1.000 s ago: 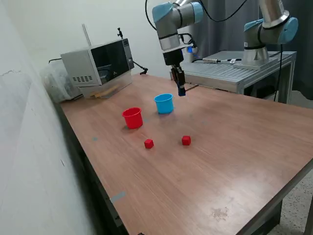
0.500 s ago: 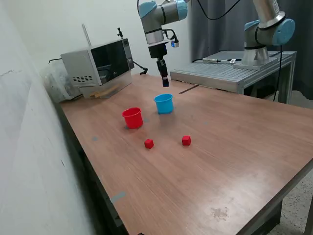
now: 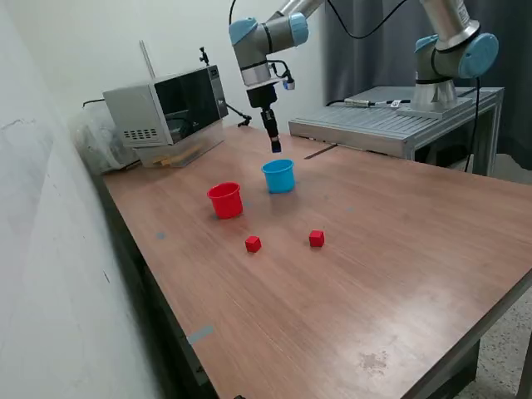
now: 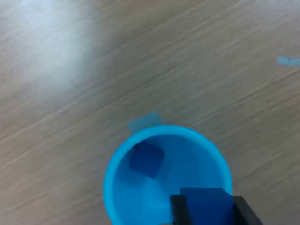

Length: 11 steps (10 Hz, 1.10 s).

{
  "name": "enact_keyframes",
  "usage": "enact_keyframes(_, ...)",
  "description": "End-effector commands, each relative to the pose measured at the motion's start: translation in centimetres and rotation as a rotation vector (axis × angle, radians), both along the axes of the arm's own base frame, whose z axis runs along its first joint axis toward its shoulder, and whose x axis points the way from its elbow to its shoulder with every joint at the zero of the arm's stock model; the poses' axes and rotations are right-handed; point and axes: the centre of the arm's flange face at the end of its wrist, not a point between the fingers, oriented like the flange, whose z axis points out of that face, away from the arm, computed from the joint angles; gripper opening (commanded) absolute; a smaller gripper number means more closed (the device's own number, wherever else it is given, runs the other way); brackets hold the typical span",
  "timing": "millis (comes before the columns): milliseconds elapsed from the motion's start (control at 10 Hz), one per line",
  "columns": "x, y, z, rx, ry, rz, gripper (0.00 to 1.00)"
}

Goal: Place red objects in the red bin, and blue objects in the blue bin.

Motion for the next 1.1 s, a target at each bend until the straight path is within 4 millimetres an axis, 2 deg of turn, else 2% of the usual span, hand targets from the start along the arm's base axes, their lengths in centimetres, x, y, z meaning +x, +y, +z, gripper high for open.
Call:
enact_keyframes(0,-0.2,1.7,-1.7,0.008,-0.015,-0.015,0.0)
enact_keyframes(100,-0.2,1.9,-1.7,0.006,-0.012,-0.003,0.0)
enact_keyframes(200,-0.2,2.0,-1.7,0.007,-0.011,0.017,1.0)
enact_keyframes(600,-0.3,0.7,-1.5,0.001,-0.016,0.04,1.0)
enact_keyframes(700,-0.6,-0.3,-1.2,0.001,-0.013,0.079,1.0)
enact_keyframes(900,-2.5,-8.2,0.8,-0.001,0.019,0.279,1.0)
enact_keyframes(1000,-3.7,-10.9,2.7,0.012,0.062,0.363,1.0)
